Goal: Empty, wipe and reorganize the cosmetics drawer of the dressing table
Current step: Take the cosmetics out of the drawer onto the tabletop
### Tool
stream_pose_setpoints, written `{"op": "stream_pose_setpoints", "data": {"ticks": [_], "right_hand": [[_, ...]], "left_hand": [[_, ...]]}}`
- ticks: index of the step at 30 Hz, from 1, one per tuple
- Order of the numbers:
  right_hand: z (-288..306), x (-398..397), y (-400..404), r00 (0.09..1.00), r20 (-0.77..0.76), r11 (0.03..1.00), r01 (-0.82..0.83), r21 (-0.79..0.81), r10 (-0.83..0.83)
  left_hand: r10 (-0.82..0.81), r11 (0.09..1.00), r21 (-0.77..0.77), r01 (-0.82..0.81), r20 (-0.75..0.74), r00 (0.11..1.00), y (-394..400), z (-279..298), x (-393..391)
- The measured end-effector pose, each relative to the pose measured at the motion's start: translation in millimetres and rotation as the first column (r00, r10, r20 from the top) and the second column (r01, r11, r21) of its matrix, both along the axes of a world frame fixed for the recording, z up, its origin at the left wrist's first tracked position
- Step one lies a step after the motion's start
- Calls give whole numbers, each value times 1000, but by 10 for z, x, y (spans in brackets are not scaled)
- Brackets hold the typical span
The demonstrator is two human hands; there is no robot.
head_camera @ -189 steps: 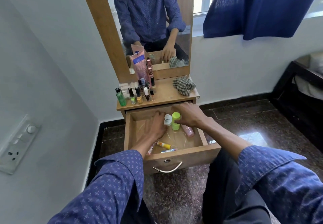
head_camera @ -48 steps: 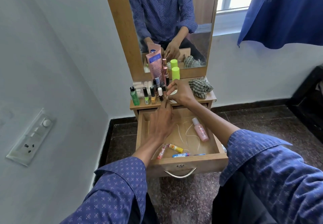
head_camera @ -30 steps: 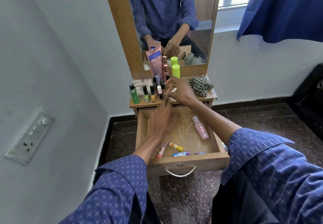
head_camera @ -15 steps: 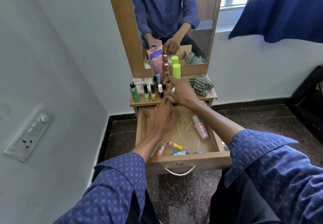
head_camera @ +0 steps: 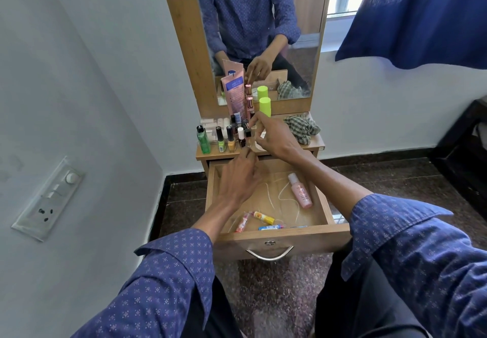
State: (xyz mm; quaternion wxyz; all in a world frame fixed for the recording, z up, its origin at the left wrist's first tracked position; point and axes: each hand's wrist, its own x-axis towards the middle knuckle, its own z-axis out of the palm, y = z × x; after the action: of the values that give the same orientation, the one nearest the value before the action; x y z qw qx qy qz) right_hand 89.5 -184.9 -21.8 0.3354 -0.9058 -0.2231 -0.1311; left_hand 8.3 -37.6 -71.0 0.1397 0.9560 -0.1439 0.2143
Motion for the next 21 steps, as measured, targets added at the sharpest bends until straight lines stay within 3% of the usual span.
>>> {"op": "stream_pose_setpoints", "data": {"ticks": [5, 8, 11, 14, 17, 21], "right_hand": [[13, -131, -98, 1000, 4, 1000, 5, 8, -5], [-56, -272, -155, 997, -57, 998, -54, -40, 51], [-177, -421, -162, 946, -285, 958, -212, -191, 153], [-371, -562, -111, 854, -512, 862, -328, -387, 94], [-560, -693, -51, 842, -539, 767, -343, -543, -5], [-656, -827, 0, 872, -489, 741, -305, -598, -36]], "left_hand": [[-21, 1000, 14, 22, -47, 999, 99, -65, -1], [-1, 999, 50, 13, -232, 973, 184, -89, -48], [80, 971, 235, 39, -478, 874, 279, -169, -59], [176, 926, 367, 86, -621, 763, 323, -268, -81], [195, 928, 361, 90, -678, 709, 326, -299, -142], [207, 929, 360, 82, -693, 691, 287, -284, -206]]}}
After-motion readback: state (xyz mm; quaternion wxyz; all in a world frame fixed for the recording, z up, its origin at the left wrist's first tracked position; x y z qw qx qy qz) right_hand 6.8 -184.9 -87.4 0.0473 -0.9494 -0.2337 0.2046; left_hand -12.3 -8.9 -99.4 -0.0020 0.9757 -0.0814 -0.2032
